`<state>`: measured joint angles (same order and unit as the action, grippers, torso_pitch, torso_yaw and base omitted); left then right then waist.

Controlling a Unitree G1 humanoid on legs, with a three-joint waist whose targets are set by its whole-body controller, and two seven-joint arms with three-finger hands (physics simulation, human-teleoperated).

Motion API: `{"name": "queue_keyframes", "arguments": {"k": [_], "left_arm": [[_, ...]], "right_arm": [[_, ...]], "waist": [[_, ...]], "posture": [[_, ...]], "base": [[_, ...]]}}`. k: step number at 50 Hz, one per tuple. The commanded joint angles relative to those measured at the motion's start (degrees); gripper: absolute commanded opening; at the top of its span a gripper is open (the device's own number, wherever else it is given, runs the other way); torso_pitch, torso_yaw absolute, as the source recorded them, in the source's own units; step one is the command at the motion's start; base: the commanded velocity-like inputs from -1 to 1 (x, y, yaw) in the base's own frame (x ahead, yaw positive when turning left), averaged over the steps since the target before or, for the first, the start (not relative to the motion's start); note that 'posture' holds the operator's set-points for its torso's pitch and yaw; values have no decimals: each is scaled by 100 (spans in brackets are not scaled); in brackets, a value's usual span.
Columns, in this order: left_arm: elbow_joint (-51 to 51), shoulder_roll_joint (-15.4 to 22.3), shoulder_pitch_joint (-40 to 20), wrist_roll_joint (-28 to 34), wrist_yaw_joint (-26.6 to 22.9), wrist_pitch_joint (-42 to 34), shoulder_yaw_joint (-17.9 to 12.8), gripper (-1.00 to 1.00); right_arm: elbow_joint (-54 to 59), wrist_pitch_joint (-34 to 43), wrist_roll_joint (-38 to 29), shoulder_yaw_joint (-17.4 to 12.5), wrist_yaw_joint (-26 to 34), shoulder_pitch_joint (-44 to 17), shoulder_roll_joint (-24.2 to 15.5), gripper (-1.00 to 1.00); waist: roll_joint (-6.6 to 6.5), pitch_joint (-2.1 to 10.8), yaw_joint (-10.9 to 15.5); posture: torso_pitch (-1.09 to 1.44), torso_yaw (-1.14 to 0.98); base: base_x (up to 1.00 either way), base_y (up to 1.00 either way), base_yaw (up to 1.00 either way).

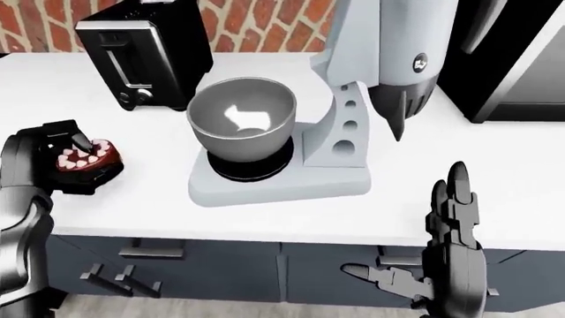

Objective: Place the cake in the stand mixer bowl.

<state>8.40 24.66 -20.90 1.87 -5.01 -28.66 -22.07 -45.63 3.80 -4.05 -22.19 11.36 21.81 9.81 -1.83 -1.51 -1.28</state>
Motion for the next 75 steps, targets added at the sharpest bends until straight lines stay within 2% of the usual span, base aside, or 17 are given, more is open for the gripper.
{"name": "queue_keyframes", "arguments": {"k": [1,12,21,30,39,57,68,75], "left_arm": [[304,139,-192,-9,41,122,-116,-100],[651,310,-513,0,-40,-287,-75,-100],[417,464,-1058,86,-72,-372,131,-100],[65,328,-1272,192,-28,-104,359,-100],[-232,251,-1866,284,68,-104,640,-100],[-445,212,-2465,454,-43,-187,847,-100],[-553,170,-2786,592,-153,-259,955,-100],[-662,121,-2976,676,-196,-261,1027,-100]], "right_arm": [[-230,-174,32,2,4,-22,-8,100],[-269,-172,67,-11,42,-10,19,100],[-318,-166,105,-29,81,7,35,100],[-329,-153,129,-27,114,15,43,100],[-377,-152,164,-44,157,47,74,100],[-549,-72,294,-171,291,57,133,100],[-606,-88,754,-415,508,84,203,100],[-698,6,756,-458,554,48,221,100]], "waist": [[-35,99,0],[-55,64,-17],[-41,51,-4],[-21,62,17],[21,76,34],[49,83,39],[57,77,31],[62,72,25]], "posture": [[0,0],[0,0],[0,0],[0,0],[0,0],[0,0],[0,0],[0,0]], "base": [[0,0,0],[0,0,0],[0,0,0],[0,0,0],[0,0,0],[0,0,0],[0,0,0],[0,0,0]]}}
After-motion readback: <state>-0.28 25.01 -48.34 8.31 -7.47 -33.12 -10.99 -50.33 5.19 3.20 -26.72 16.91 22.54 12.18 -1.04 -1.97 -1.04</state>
